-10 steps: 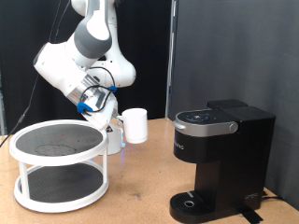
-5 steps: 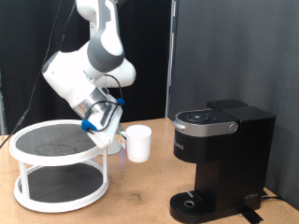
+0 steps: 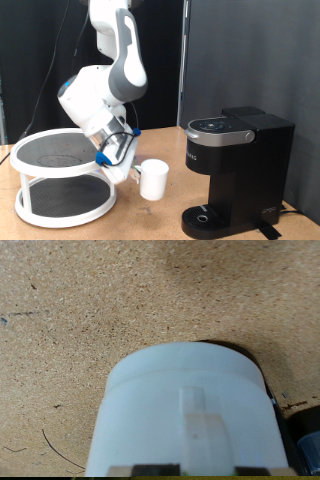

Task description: Make a cup of coffee with the keurig machine

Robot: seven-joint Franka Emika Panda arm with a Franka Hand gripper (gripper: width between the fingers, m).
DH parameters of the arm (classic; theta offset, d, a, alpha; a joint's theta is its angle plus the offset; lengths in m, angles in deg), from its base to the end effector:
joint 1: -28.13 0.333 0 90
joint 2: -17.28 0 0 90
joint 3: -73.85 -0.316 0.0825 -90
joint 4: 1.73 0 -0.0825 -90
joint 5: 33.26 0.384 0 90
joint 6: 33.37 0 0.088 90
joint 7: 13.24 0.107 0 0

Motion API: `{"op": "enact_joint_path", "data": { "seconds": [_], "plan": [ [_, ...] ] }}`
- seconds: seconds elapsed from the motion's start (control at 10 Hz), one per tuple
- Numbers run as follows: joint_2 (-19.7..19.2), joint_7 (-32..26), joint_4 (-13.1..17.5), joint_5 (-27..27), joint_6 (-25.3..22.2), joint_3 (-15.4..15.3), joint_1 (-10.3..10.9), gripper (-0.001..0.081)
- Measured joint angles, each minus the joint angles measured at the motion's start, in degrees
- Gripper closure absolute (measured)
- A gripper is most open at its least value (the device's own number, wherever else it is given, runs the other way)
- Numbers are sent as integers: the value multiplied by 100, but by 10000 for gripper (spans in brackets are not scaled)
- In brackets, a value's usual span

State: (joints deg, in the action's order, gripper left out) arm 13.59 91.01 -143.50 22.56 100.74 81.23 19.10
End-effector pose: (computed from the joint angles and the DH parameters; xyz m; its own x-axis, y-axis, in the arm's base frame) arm 0.4440 -0.1179 0.2553 -0.9202 -0.1522 -0.3607 -0.3197 0.8240 0.4678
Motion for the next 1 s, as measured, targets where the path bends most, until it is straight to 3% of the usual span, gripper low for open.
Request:
{"op": "enact_joint_path", "data": {
  "seconds": [0.4, 1.0],
  "plan": [
    [-325, -903, -20, 941, 304, -366, 56, 799],
    [-461, -1088, -57, 1733, 847, -996, 321, 799]
  ]
}}
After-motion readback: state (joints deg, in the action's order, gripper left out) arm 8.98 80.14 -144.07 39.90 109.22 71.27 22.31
